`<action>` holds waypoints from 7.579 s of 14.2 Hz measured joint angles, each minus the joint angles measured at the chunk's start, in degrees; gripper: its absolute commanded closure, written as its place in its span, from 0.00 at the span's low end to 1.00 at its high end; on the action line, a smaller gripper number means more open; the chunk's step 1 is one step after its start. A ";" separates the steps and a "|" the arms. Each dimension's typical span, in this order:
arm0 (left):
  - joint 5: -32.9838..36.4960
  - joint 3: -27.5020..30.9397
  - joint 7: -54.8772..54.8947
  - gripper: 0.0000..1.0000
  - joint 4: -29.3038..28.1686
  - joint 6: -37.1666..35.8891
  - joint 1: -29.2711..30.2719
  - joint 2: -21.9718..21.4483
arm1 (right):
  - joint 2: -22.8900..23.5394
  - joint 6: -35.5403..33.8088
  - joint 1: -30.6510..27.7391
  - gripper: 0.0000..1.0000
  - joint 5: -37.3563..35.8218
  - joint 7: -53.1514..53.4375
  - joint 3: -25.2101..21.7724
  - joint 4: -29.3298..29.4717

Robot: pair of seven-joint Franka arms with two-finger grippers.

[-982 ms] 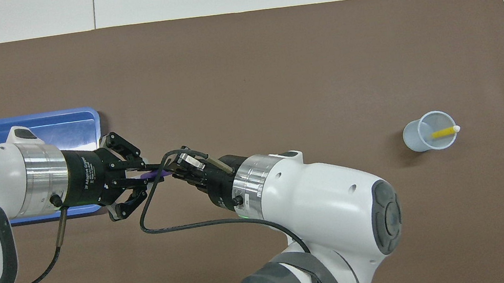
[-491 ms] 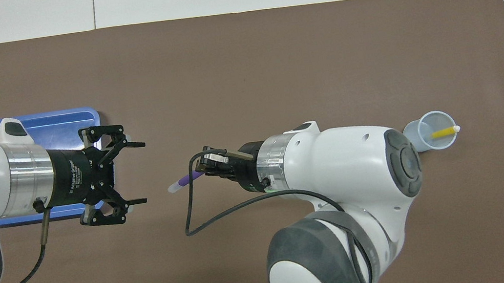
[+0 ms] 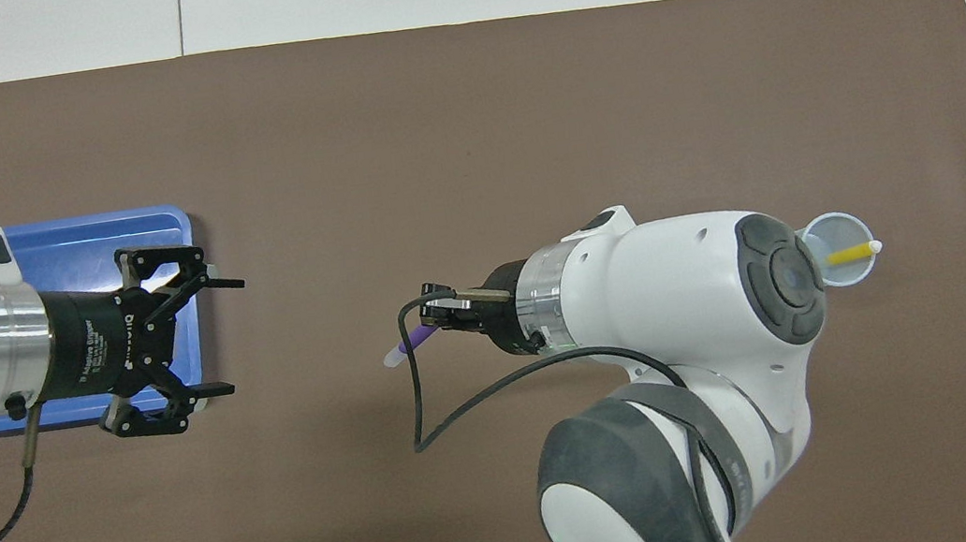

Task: Transfer and insert pens with both arms
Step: 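Carry the pen to the cup while the left gripper returns to tray, then insert the purple pen into the cup while the left gripper grasps green pen, then lift the green pen with the left gripper while the right gripper withdraws, then carry the green pen forward while the right gripper reaches toward it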

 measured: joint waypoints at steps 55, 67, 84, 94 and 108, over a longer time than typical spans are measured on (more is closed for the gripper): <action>31.57 0.17 66.95 0.92 5.47 32.01 17.73 33.19 | -8.29 12.04 -31.99 1.00 -16.03 -66.81 -0.56 -23.04; 31.58 -0.17 66.06 1.00 7.71 26.71 17.73 33.11 | -7.81 14.43 -33.48 1.00 -10.82 -70.09 -0.57 -24.51; 16.76 -1.70 22.55 1.00 12.69 0.64 15.20 18.64 | -8.11 5.22 -33.87 0.13 -10.82 -70.38 -0.40 -19.53; 4.10 -1.85 -7.22 1.00 7.34 0.03 10.85 8.81 | -8.17 -3.05 -33.34 0.00 -5.75 -59.09 6.19 -12.18; -0.18 -1.97 -38.45 1.00 -5.78 7.98 -4.94 -1.69 | -8.28 -0.27 -25.04 0.00 21.81 -3.23 13.14 -6.66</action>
